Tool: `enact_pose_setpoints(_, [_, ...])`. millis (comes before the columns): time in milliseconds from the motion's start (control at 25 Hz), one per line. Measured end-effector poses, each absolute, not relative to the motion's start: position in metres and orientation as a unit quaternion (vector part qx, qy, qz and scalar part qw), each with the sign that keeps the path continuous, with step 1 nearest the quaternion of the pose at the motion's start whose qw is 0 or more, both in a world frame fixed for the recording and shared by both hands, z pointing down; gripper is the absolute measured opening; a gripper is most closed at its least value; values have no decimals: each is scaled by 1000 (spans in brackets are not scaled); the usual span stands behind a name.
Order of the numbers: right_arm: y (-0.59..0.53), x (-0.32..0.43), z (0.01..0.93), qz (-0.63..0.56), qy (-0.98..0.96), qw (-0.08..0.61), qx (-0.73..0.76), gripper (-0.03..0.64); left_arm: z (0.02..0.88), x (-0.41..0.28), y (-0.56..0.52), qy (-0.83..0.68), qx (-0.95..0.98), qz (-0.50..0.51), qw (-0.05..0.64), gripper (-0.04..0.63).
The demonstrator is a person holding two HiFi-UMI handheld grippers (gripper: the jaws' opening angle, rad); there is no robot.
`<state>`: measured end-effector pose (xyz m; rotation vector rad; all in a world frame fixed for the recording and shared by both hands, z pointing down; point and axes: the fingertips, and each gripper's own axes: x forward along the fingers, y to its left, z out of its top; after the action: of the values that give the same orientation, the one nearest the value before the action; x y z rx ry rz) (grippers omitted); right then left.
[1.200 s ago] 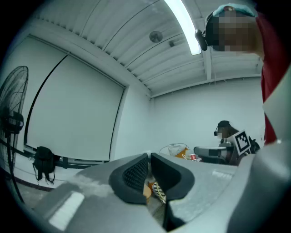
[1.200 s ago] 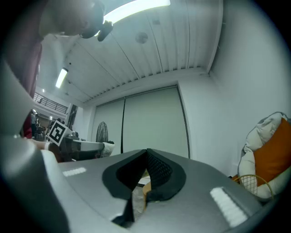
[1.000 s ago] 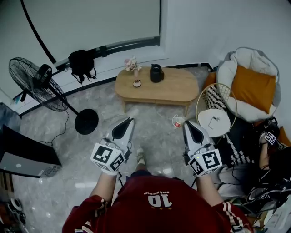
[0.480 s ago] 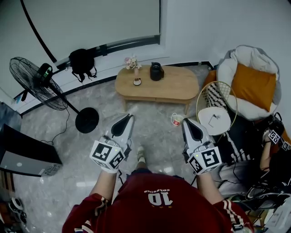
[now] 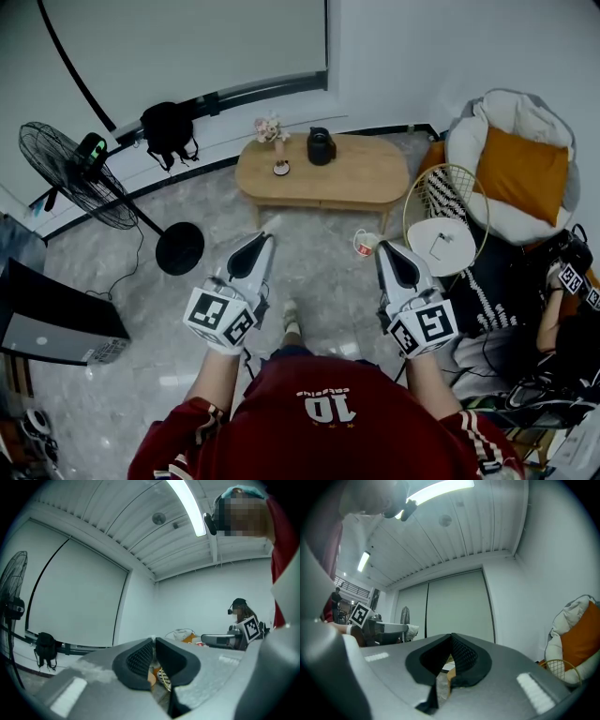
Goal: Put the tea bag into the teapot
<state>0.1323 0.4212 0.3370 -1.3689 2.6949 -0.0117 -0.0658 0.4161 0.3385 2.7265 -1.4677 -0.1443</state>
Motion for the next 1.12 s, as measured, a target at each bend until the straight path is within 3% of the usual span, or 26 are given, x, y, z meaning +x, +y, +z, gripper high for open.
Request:
enact_pose_setpoints(200, [419,143,329,-41,884,111,-452,-3,337,-65,415,-475,877,-60,33,26])
enact_pose_setpoints(1120, [391,140,334,-46,882,106,-456,-2,340,-69,386,-462,883,-71,49,28])
